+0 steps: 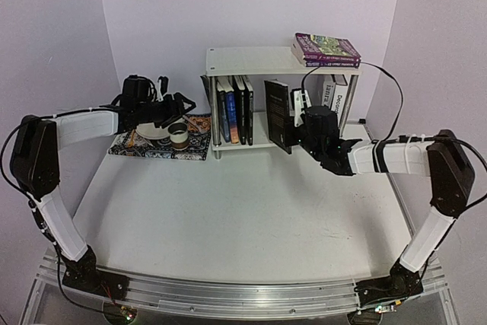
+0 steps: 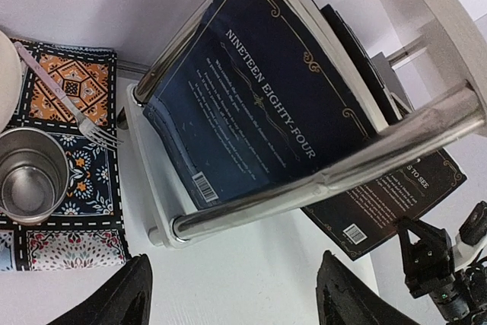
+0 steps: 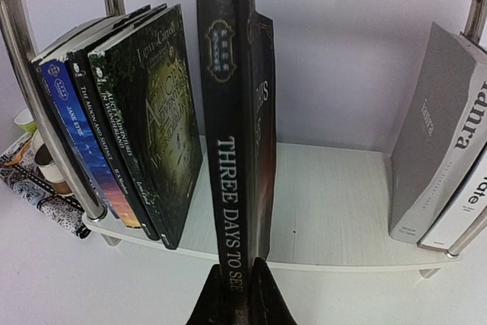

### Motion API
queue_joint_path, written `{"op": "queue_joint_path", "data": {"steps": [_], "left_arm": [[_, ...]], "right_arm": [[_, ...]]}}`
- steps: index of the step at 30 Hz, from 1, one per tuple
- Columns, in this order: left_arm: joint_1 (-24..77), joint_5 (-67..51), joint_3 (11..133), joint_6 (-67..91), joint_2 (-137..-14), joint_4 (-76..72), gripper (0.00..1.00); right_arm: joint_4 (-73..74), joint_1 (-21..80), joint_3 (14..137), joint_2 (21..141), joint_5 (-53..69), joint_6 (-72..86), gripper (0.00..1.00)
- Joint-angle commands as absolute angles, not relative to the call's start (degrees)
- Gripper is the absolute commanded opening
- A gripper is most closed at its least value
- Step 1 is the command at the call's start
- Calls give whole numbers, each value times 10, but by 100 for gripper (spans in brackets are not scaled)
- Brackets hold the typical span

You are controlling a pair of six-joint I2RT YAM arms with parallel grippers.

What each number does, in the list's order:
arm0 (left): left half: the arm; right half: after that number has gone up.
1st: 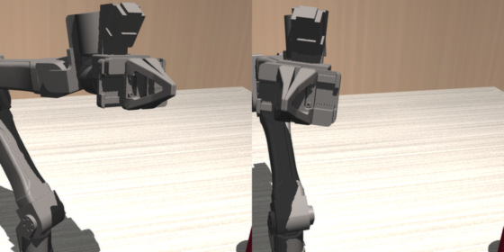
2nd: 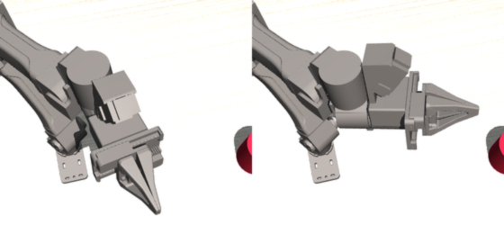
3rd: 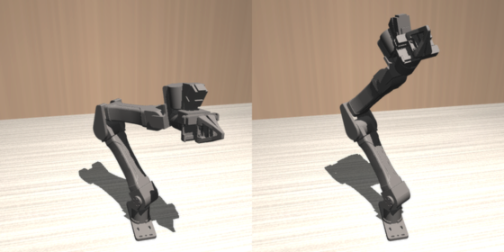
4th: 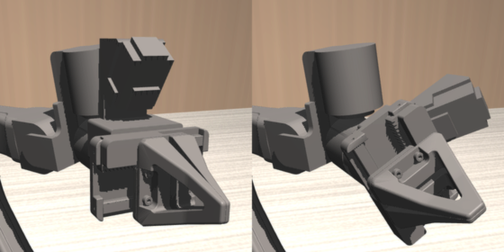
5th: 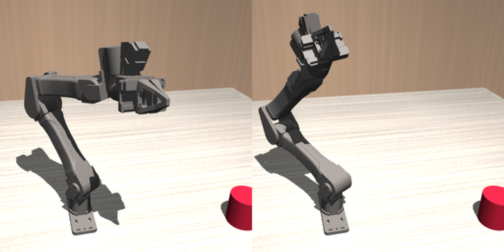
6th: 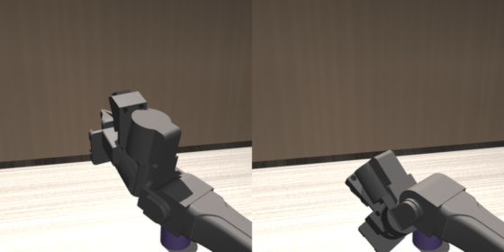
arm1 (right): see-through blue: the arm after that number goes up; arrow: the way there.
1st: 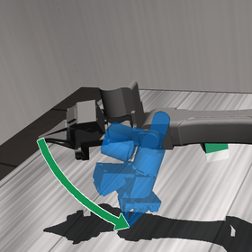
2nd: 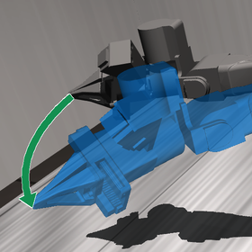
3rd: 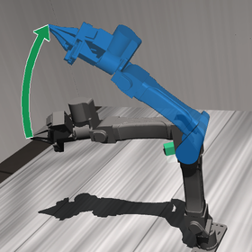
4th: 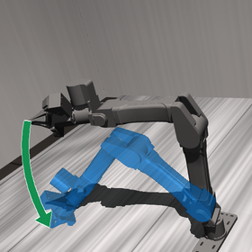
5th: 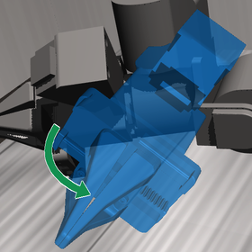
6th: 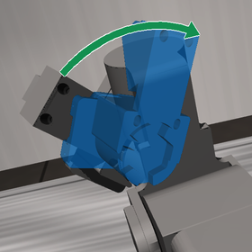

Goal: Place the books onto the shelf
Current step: Place the book on the shelf.

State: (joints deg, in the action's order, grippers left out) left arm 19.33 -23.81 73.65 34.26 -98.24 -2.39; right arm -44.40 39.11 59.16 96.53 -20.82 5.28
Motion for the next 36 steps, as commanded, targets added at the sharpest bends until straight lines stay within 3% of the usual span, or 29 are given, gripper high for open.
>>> {"op": "queue_joint_path", "data": {"steps": [1, 10, 22, 36], "left_arm": [[184, -235, 795, 331, -1019, -31, 74], [174, -263, 879, 334, -1110, -30, 72], [172, -302, 989, 355, -1219, -31, 71], [172, -326, 1031, 365, -1257, -31, 71]], "right_arm": [[-635, 380, 613, 993, -189, 42, 0], [-727, 360, 656, 1095, -147, 45, 0], [-705, 358, 757, 1212, -127, 85, 0], [-659, 391, 814, 1268, -108, 52, 2]]}}
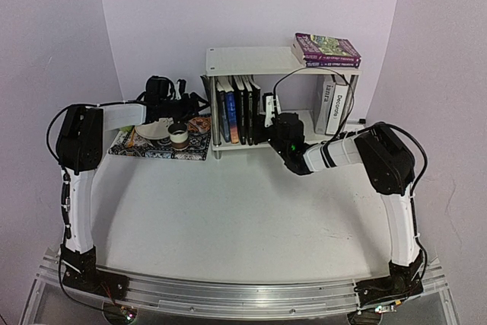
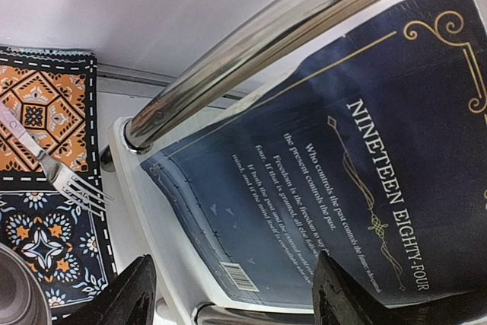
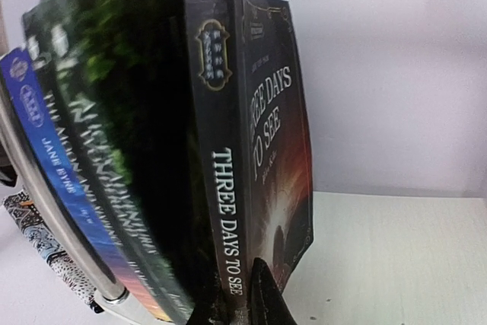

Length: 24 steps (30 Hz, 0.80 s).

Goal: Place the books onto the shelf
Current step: Place the book on the shelf.

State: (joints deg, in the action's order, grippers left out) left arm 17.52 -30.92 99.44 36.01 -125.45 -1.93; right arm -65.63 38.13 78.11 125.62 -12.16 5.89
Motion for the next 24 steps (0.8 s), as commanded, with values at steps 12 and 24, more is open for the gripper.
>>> {"op": "queue_joint_path", "data": {"steps": [12, 24], "left_arm": [[173, -325, 1027, 373, -1254, -31, 71], [173, -326, 1016, 373, -1242, -30, 71]], "right_arm": [[-644, 396, 794, 1253, -120, 54, 28], [-644, 398, 758, 1222, -117, 51, 43]]}}
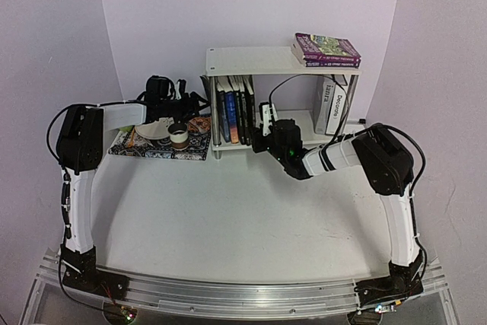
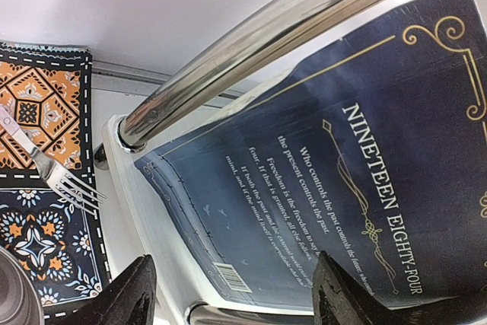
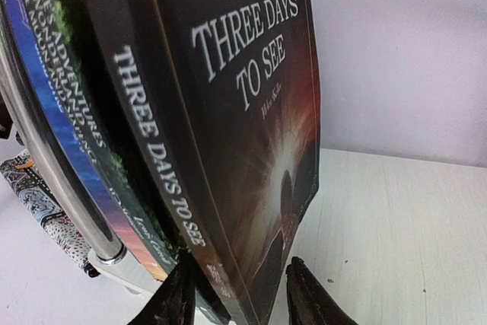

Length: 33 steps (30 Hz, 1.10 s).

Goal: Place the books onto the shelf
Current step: Place the book on the shelf, then reset both arms

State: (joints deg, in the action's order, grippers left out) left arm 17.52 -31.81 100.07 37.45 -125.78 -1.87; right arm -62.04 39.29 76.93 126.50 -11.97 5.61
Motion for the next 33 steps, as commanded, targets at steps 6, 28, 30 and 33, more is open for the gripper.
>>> {"op": "queue_joint_path", "data": {"steps": [6, 28, 30, 33], "left_arm": [[172, -326, 1002, 373, -1230, -31, 71], [174, -291, 671, 288, -940, -30, 100], [176, -291, 632, 270, -903, -30, 100], [183, -260, 555, 231, -826, -31, 100]], "right_arm": [[-647, 398, 727, 1198, -100, 46, 47], [-647, 402, 377, 910, -72, 14, 98], [-646, 401, 336, 880, -77, 14, 98], [-609, 401, 283, 808, -107, 27, 97]]}}
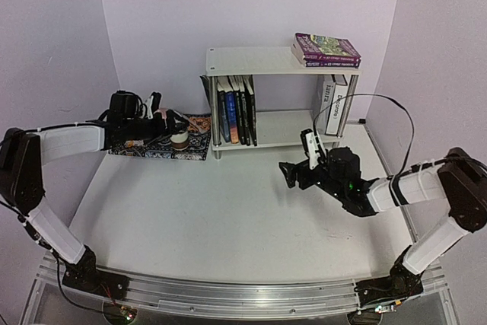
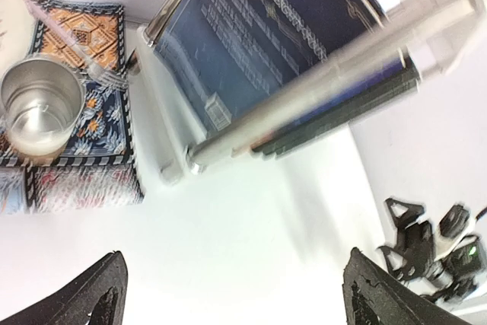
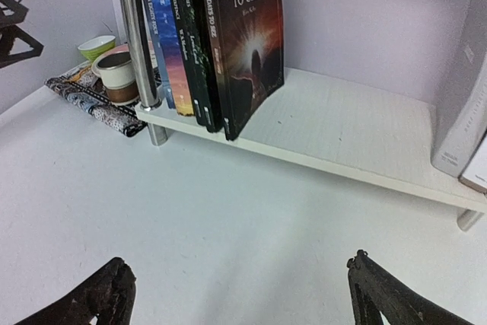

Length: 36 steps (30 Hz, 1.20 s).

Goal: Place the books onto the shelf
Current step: Reset both arms

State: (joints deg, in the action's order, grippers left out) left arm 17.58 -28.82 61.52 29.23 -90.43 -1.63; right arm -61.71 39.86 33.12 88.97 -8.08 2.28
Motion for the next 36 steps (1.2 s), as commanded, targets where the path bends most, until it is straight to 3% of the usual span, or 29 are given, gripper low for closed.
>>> {"op": "queue_joint_path", "data": {"steps": [1, 6, 18, 25, 36], "left_arm": [[186, -246, 527, 212, -797, -30, 100], [194, -158, 404, 143, -656, -32, 100], [193, 62, 278, 24, -527, -55, 100], [157, 113, 222, 3, -558, -186, 100], [56, 46, 222, -24, -675, -322, 100]], "right_arm": [[-563, 401, 277, 768, -120, 29, 98], [-301, 390, 283, 653, -165, 11, 98], [-234, 234, 183, 510, -218, 6, 98], [-367, 24, 168, 634, -52, 63, 98], [-525, 5, 192, 837, -112, 46, 98]]}}
